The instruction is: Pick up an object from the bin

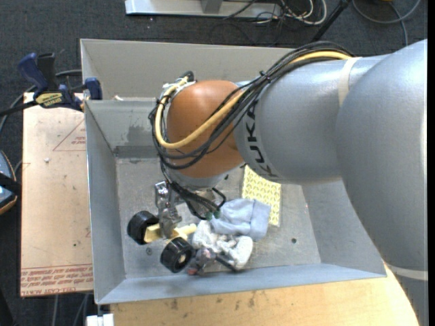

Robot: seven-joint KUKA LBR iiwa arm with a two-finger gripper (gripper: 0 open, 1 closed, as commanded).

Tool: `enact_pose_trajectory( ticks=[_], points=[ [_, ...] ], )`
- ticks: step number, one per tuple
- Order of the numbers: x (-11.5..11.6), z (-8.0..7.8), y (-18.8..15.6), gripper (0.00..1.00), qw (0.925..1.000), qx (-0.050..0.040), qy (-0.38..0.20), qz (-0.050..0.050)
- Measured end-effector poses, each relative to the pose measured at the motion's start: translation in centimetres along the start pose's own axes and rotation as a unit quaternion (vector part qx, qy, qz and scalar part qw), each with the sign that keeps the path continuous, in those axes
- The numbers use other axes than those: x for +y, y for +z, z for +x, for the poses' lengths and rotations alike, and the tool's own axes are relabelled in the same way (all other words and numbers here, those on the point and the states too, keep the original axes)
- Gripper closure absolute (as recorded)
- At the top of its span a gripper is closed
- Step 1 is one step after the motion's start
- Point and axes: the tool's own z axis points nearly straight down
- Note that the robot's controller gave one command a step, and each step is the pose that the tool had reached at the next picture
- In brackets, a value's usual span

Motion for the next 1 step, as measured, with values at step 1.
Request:
enact_pose_trajectory(
  ticks=[1],
  points=[
    [0.37,-0.52,-6.24,1.00,1.0000,-0.0025,-0.003,0.000]
  ],
)
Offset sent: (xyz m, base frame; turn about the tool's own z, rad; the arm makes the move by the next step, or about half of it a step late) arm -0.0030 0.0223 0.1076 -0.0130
